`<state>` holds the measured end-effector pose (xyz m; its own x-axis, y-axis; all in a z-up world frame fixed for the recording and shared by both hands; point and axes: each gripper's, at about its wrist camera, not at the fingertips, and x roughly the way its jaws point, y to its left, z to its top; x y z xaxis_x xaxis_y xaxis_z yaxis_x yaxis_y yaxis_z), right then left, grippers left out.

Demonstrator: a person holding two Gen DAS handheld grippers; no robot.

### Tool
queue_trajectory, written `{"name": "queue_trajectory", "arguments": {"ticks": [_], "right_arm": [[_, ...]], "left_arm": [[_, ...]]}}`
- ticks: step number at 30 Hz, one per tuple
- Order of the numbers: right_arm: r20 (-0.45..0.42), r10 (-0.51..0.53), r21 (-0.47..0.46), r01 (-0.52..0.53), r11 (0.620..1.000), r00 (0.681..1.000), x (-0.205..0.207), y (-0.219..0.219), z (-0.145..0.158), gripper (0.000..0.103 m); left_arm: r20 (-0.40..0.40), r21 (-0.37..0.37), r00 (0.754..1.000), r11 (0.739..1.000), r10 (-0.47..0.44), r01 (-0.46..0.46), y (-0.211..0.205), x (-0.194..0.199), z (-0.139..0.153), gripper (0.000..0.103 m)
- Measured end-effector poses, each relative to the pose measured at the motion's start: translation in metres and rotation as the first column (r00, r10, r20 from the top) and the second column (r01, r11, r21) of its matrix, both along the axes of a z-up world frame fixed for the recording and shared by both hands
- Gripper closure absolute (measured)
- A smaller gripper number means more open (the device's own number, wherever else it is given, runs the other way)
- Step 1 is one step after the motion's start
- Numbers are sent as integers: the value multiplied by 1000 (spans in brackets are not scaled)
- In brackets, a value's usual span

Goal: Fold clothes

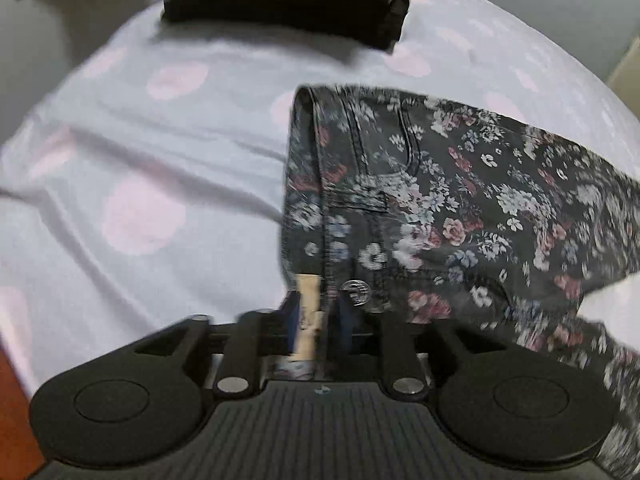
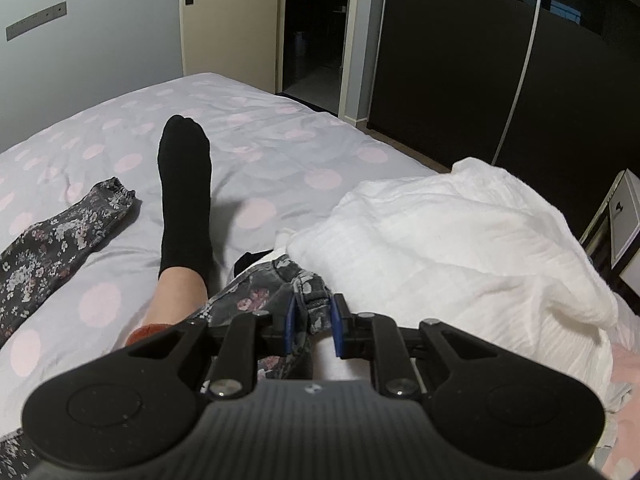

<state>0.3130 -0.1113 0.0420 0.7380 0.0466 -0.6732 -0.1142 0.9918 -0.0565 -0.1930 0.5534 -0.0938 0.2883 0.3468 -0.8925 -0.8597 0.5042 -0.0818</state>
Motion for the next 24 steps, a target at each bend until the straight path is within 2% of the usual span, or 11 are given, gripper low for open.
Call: {"name": "queue_trajectory", "arguments": {"ticks": [3,5,7,10,11,12,15,17,20,23,24], "right_arm": [[1,2,2,-2,1000,1000,2,-1,-2,83],[0,11,-4,-11,1000,1000,3,0,-4,83],[-4,26,-16,-27,1000,1000,5,0,-6,82],[-21,44,-25,-45,999,999,8,-2,-6,82],[-27,46,-24,-47,999,999,9,-3,-6,81],[-37,54,-24,-55,998,998,11,-4,-5,80],[-70,83,-53,-87,995,994,15,-6,-5,76],[-77,100,-75,-106,992,992,15,-8,-5,74],[-76,127,-86,-133,987,989,13,-10,-1,72],[-58,176,-128,-182,975,983,7,-11,7,67],[-52,195,-146,-201,969,979,5,-12,9,64]], "left_arm": [[-23,34,992,991,-127,128,-20,-9,18,59],[-65,70,972,970,-228,232,-39,-10,28,56],[-119,106,936,933,-331,344,-61,-10,37,52],[-199,135,859,855,-472,501,-94,-5,44,49],[-229,139,821,818,-523,559,-106,-3,45,49],[-259,133,773,772,-579,622,-120,-1,45,49],[-327,82,616,628,-716,774,-157,0,37,48],[-380,59,513,533,-770,844,-181,-1,29,48],[-432,6,368,406,-823,914,-209,-7,14,48],[-469,-55,256,317,-846,947,-226,-12,-1,47],[-487,-69,225,294,-844,953,-230,-13,-6,46]]}}
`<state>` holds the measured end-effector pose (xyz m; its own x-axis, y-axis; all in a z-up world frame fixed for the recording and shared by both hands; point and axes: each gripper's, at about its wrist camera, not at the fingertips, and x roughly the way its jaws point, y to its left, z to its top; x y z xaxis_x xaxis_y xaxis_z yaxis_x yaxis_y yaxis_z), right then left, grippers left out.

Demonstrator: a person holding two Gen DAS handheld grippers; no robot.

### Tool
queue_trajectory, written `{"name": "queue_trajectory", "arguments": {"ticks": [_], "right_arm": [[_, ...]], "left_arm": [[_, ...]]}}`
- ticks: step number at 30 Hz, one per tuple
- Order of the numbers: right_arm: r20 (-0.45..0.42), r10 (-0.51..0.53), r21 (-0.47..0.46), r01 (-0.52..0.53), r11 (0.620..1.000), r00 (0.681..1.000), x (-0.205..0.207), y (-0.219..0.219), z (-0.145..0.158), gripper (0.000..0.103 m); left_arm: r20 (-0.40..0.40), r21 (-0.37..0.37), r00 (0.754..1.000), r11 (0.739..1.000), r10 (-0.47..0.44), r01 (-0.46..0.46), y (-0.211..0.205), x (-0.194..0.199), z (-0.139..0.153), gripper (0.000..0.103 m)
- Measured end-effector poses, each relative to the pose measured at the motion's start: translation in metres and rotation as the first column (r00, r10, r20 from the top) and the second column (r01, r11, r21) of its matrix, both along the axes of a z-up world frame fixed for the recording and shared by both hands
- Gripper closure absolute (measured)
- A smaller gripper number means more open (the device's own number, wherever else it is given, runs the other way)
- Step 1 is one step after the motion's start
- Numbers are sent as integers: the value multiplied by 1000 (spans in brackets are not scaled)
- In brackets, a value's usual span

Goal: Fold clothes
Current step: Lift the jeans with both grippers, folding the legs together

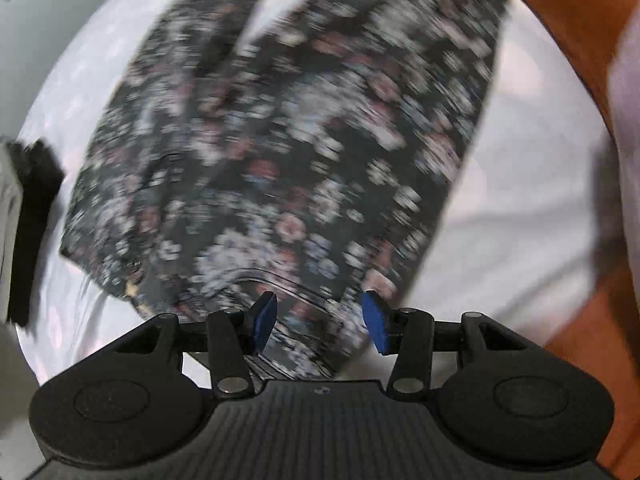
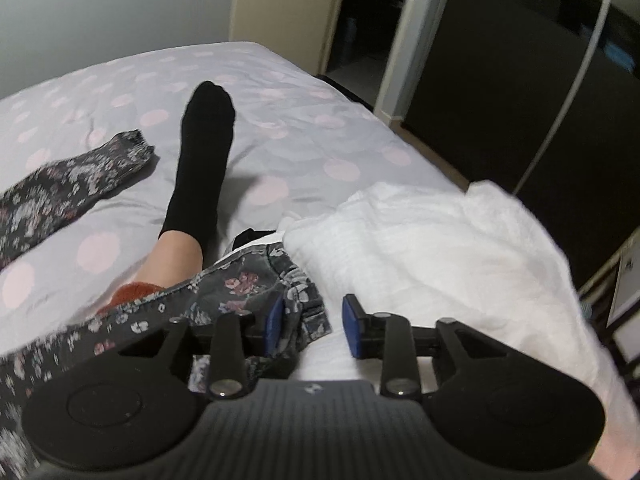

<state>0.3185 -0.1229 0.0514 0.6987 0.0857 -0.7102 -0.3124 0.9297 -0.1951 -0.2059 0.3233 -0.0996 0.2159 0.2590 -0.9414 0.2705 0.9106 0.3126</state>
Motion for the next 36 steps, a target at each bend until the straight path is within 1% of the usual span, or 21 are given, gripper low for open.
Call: {"name": "queue_trajectory", "arguments": {"ticks": [3,6,9,10,11,13,15,17,18,19,20,22,23,24,25,27,28,29,30,32,36], "right_arm": [[53,91,-96,-85,992,994,-10,1,8,59],[111,205,-221,-177,959,972,-24,2,15,57],[84,415,-344,-365,865,906,-48,7,9,57],[69,482,-384,-422,821,874,-57,9,7,57],[45,549,-439,-477,762,835,-68,11,1,57],[-7,660,-548,-555,626,751,-88,16,-18,57],[-67,750,-647,-601,469,658,-108,20,-39,45],[-104,806,-720,-603,343,582,-121,21,-60,40],[-124,828,-750,-598,283,547,-128,21,-70,40],[-131,834,-762,-593,261,536,-129,22,-76,40],[-133,837,-771,-587,249,530,-130,23,-82,40],[-119,839,-784,-568,249,531,-127,27,-89,42],[-111,840,-792,-558,248,531,-125,29,-93,48],[-97,840,-802,-542,251,533,-123,30,-95,57],[-82,838,-810,-526,259,540,-120,31,-95,63],[-53,832,-826,-492,274,553,-116,35,-96,88],[-36,829,-832,-476,284,559,-114,36,-96,93],[-8,825,-830,-465,309,565,-113,38,-92,96],[20,821,-826,-453,334,570,-113,39,-89,98],[73,814,-820,-429,378,577,-111,43,-80,100],[170,801,-818,-371,440,575,-110,51,-63,101]], "left_arm": [[-50,50,997,997,-65,67,-12,-3,-14,44],[-87,113,991,987,-103,113,-19,-5,-28,44],[-97,161,988,978,-120,135,-22,-7,-36,44],[-99,174,987,975,-123,139,-23,-8,-38,44],[-101,185,986,971,-131,148,-24,-9,-40,44],[-104,214,983,962,-152,172,-28,-11,-42,44],[-106,251,979,947,-177,198,-32,-14,-45,44],[-102,288,976,933,-194,215,-36,-17,-48,44],[-94,306,976,927,-197,216,-36,-18,-50,44],[-87,319,976,922,-202,219,-37,-19,-51,44],[-88,330,974,917,-209,226,-38,-20,-53,44],[-93,349,970,906,-223,242,-39,-21,-58,44],[-96,357,967,899,-235,253,-40,-23,-61,44],[-99,364,964,892,-248,267,-41,-25,-63,44],[-100,370,961,887,-256,275,-42,-26,-64,44],[-98,375,960,884,-263,280,-42,-27,-66,47],[-95,368,964,890,-250,267,-41,-26,-65,52],[-83,362,970,900,-227,242,-40,-25,-64,71],[-68,355,977,910,-202,213,-38,-23,-63,81],[-16,345,987,925,-162,157,-36,-25,-54,92],[120,316,992,949,-44,3,-24,-30,-18,97]]}}
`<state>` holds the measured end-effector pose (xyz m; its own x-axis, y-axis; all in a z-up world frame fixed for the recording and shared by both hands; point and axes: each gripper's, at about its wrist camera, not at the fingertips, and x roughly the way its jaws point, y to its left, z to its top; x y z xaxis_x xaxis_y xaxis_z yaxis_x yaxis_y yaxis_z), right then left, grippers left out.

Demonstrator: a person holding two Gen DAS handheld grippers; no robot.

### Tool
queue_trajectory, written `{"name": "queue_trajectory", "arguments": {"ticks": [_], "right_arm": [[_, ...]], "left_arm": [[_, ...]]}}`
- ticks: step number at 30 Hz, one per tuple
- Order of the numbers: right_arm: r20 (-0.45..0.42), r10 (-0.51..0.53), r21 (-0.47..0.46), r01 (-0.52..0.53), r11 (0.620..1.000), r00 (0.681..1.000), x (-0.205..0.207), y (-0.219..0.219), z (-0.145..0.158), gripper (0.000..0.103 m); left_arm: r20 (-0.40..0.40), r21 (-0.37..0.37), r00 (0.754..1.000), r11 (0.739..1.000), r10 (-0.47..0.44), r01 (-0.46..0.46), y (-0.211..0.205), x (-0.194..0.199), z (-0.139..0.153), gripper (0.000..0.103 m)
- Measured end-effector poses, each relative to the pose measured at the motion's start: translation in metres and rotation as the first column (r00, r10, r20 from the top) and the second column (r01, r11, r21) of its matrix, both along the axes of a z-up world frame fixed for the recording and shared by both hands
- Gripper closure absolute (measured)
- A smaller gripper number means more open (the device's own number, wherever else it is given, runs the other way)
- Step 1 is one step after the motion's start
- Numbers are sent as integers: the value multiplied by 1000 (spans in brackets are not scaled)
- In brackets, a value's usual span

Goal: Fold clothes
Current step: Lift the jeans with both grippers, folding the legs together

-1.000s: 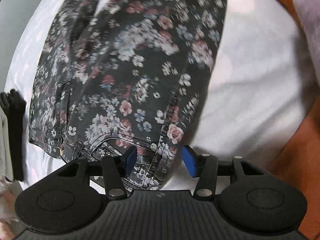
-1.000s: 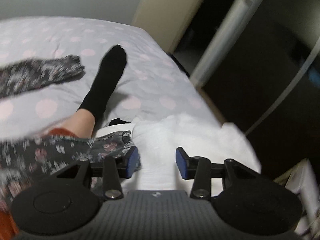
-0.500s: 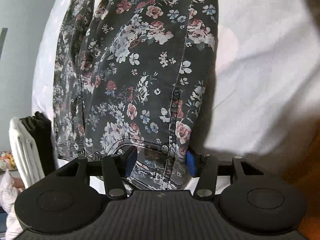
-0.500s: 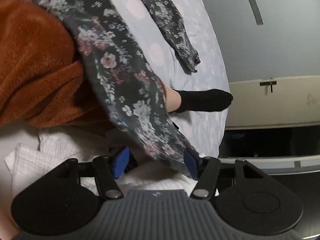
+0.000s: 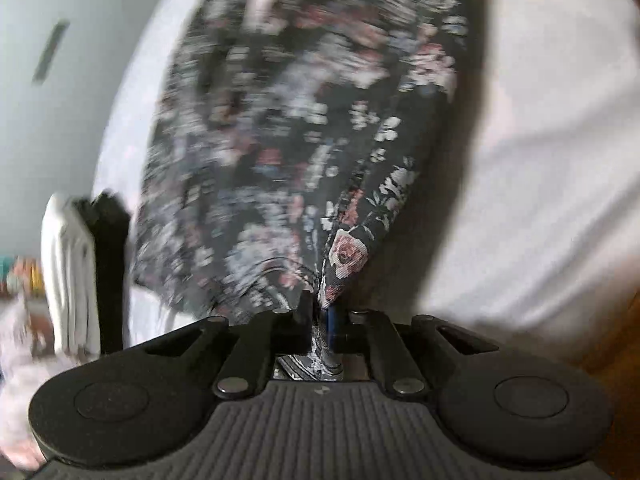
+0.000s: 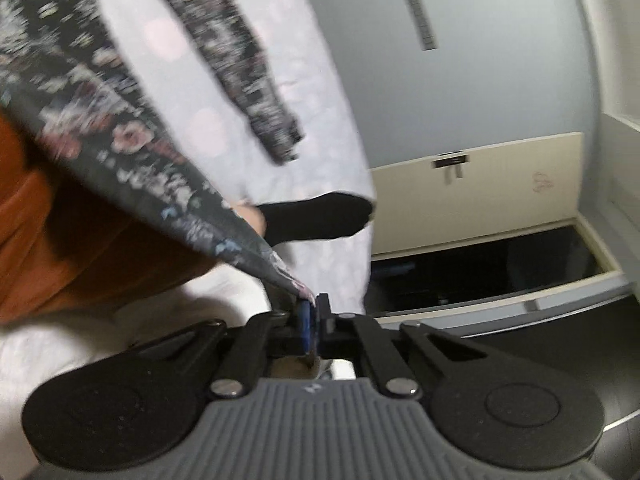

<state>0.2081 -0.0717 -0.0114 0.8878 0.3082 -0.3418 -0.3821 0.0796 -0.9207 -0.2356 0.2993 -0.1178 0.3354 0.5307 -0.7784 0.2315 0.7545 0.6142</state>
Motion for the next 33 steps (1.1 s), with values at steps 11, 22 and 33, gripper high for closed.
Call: {"name": "queue_trajectory", "arguments": {"ticks": [11,22,33], "right_arm": [[45,-127,181,117,977,991,50,66,62,101],[1,-173,192,170,967,985,149,194,63,101],[-74,-218,77,223,972,973,241,345,-11,101]], "left_arm": [[185,-50,961,978,208,-202,53,28,106,98],[190,-125,906,925,377,-359,164,122,125,98],[94,-117,875,878,475,-464,262,205,45,98]]}}
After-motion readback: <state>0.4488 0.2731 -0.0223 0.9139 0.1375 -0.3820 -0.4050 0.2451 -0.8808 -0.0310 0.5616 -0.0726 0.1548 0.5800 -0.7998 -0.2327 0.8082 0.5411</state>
